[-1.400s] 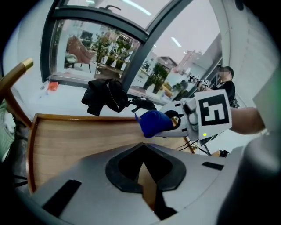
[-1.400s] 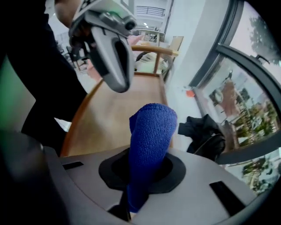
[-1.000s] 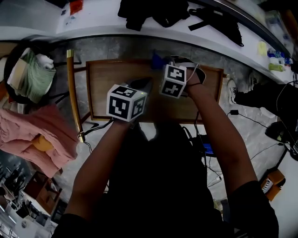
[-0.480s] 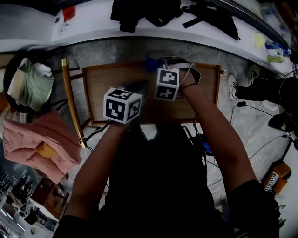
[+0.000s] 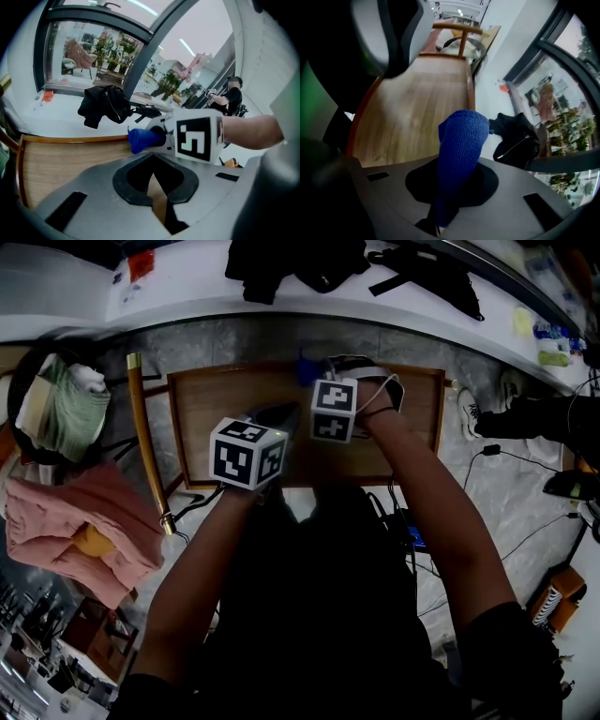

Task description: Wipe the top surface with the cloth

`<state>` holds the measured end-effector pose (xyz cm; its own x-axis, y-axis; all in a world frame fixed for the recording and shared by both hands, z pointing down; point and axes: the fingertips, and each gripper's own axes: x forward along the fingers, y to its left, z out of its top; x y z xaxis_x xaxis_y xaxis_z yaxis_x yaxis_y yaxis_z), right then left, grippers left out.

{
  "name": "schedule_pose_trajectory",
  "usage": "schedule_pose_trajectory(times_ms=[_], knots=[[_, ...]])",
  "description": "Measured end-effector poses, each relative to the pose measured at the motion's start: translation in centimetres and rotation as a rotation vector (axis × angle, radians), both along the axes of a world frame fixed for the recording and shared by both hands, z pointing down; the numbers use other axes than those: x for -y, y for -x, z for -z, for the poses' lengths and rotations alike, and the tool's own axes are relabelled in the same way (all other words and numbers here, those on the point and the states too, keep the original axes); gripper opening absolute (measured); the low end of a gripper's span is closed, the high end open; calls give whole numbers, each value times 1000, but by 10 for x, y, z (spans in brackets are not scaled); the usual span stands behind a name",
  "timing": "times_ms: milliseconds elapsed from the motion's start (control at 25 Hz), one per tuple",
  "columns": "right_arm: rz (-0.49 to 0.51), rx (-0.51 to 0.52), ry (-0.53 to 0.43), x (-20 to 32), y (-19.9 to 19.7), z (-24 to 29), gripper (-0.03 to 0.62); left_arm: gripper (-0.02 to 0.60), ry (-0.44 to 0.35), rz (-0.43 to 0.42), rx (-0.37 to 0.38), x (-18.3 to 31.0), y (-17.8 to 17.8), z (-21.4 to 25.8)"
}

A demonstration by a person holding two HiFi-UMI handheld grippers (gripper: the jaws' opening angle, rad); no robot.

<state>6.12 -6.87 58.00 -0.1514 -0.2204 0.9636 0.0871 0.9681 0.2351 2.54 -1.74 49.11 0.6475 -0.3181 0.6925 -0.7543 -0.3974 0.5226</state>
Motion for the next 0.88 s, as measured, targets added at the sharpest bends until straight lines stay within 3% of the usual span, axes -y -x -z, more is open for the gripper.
schedule_pose_trajectory(times_ms=[240,880], knots=[[-117,68,65,-13,-10,-6,48,9,-9,-9,-1,-8,2,2],[45,-13,346,-186,-14,-20,48,9,28,-42,-12,-70,-3,-3]])
